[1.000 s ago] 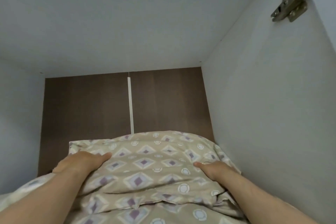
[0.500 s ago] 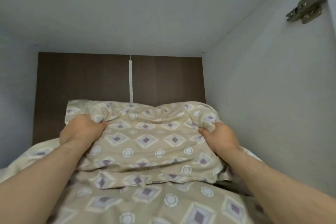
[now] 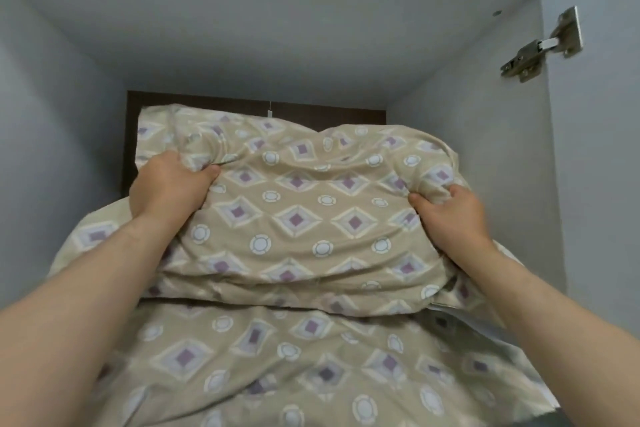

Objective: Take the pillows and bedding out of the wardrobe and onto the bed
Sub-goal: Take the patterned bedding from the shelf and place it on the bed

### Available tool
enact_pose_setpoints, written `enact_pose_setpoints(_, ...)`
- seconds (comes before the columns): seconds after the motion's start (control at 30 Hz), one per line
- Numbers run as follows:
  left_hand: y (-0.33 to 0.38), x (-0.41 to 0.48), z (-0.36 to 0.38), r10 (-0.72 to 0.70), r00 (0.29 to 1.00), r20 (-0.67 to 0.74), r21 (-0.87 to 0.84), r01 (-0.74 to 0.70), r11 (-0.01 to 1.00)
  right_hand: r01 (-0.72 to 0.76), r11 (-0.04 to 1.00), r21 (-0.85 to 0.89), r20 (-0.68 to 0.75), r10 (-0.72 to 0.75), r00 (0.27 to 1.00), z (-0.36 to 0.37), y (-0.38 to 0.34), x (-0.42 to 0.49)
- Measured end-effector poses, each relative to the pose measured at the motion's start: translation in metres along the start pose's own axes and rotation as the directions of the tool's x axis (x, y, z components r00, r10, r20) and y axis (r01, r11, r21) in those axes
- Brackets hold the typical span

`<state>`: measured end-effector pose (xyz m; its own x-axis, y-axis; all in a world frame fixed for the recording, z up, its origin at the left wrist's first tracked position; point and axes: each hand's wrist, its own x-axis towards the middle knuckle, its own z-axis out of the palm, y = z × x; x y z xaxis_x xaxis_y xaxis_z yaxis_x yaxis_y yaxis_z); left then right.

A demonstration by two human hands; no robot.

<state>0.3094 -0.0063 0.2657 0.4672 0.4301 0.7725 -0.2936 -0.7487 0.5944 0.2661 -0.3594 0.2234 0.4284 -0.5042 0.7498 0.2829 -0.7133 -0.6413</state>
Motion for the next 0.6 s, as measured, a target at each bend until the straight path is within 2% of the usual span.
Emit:
enact_pose_setpoints(0.33,0.045,-0.095,-0.109,-0.013,0.998,-0.068,-0.021,0.011,1.000,0.035,0.995,0.096,0.026,-0.038,0.999,-0.118,-0.010,-0.053)
enact_pose_setpoints(0.6,0.074,-0.166,-0.194,-0.052,0.992,-0.114,-0.005,0.052,0.999,0.043,0.986,0.160,0.109,-0.061,0.992,-0.200,-0.013,-0.096)
